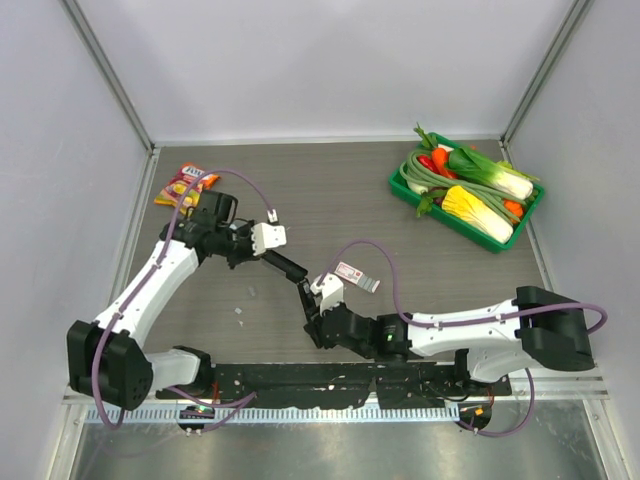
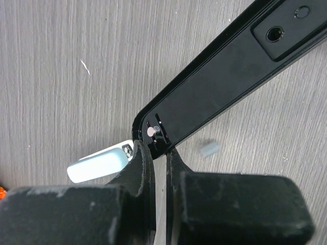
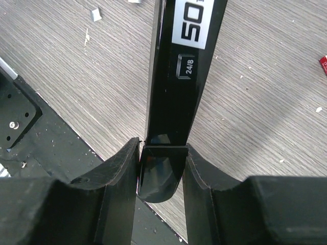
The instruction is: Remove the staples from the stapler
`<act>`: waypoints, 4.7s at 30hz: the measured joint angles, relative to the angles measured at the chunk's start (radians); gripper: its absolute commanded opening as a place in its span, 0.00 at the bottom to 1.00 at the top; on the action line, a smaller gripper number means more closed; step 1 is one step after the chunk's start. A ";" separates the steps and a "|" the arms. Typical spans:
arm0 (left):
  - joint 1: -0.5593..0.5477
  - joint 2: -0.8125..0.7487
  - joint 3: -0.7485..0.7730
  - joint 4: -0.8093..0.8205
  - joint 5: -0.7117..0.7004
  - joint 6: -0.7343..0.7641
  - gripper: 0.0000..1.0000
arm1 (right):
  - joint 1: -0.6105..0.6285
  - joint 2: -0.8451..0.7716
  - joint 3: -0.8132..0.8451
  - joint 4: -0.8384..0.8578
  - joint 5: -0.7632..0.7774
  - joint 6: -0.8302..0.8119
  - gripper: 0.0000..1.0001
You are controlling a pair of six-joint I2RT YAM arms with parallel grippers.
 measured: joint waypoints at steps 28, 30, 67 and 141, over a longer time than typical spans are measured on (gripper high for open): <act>0.259 0.077 0.142 0.208 0.078 -0.588 0.74 | -0.344 0.108 0.496 -0.332 -0.200 -0.324 0.01; 0.324 0.103 0.163 0.207 0.095 -0.620 0.75 | -0.360 0.161 0.542 -0.362 -0.223 -0.346 0.01; 0.436 -0.100 -0.092 0.179 0.052 -0.603 0.73 | -0.486 0.821 0.872 0.324 -0.164 -0.585 0.01; 0.435 0.085 -0.080 0.151 0.033 -0.480 0.82 | -0.756 0.292 0.251 -0.201 -0.428 -0.361 0.77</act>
